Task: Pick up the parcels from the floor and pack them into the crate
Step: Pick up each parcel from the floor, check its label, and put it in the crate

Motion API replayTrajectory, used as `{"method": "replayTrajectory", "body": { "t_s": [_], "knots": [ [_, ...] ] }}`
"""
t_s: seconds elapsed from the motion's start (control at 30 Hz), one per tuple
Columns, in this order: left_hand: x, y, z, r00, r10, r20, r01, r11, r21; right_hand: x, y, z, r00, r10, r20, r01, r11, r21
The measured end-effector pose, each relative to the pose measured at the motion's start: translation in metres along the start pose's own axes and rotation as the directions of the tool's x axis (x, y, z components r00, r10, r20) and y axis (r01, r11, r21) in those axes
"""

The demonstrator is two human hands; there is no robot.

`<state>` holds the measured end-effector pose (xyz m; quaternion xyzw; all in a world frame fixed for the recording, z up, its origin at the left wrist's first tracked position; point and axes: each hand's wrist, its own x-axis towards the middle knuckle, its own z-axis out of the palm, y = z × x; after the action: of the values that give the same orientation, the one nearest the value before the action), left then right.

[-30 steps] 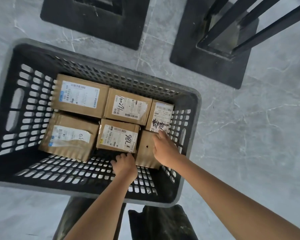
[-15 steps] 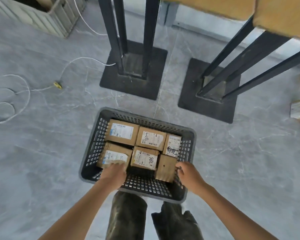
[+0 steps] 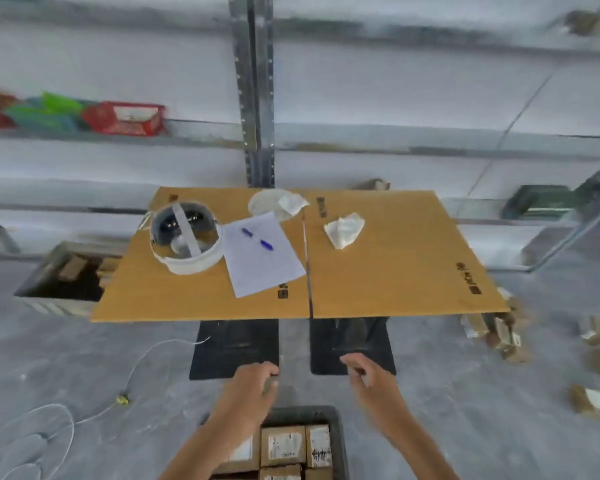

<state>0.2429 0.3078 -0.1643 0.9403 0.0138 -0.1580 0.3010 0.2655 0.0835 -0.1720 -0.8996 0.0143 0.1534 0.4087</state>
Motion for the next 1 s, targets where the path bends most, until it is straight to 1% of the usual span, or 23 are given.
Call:
{"method": "replayTrajectory", "body": {
  "t_s": [0.1,0.23,0.3,0.4,0.5,0.6,0.67,0.7,0.73,0.8,0.87,0.93,1.0],
  "knots": [
    [0.013,0.077,-0.029,0.985,0.163,-0.046,-0.16,0.985,0.061,-0.033,-0.011,-0.066,0.989,-0.034,-0.141,0.038,0.999,0.028],
    [0.028,0.18,-0.035,0.917,0.378,-0.128,-0.37,0.925,0.083,-0.077,0.011,-0.159,0.933,-0.04,-0.358,0.042,0.999,-0.004],
    [0.032,0.229,-0.024,0.875,0.455,-0.166,-0.447,0.891,0.081,-0.101,0.033,-0.204,0.88,-0.006,-0.476,0.015,1.0,0.014],
    [0.038,0.296,0.006,0.814,0.554,-0.175,-0.542,0.832,0.118,-0.135,0.078,-0.262,0.776,0.076,-0.626,0.004,0.992,0.126],
    [0.052,0.361,0.048,0.787,0.6,-0.142,-0.576,0.798,0.179,-0.165,0.134,-0.312,0.697,0.133,-0.705,0.006,0.982,0.191],
    [0.061,0.432,0.095,0.788,0.599,-0.144,-0.576,0.799,0.172,-0.185,0.195,-0.364,0.646,0.229,-0.728,-0.006,0.955,0.295],
    [0.063,0.475,0.126,0.789,0.604,-0.115,-0.586,0.795,0.157,-0.192,0.235,-0.395,0.589,0.289,-0.754,0.013,0.93,0.366],
    [0.063,0.494,0.141,0.792,0.603,-0.091,-0.588,0.795,0.15,-0.195,0.251,-0.408,0.58,0.315,-0.751,0.008,0.92,0.392],
    [0.065,0.512,0.156,0.794,0.604,-0.067,-0.591,0.793,0.149,-0.197,0.268,-0.418,0.6,0.327,-0.73,-0.005,0.914,0.405],
    [0.069,0.541,0.181,0.795,0.605,-0.042,-0.593,0.79,0.155,-0.201,0.297,-0.434,0.673,0.341,-0.657,-0.053,0.908,0.417],
    [0.075,0.562,0.202,0.804,0.593,-0.039,-0.582,0.798,0.155,-0.203,0.323,-0.449,0.708,0.359,-0.608,-0.098,0.903,0.419],
    [0.082,0.577,0.217,0.813,0.582,-0.028,-0.571,0.804,0.165,-0.2,0.346,-0.466,0.703,0.392,-0.594,-0.14,0.895,0.424],
    [0.094,0.589,0.229,0.819,0.574,-0.009,-0.563,0.807,0.179,-0.191,0.362,-0.482,0.682,0.421,-0.598,-0.153,0.882,0.447]
  ]
}}
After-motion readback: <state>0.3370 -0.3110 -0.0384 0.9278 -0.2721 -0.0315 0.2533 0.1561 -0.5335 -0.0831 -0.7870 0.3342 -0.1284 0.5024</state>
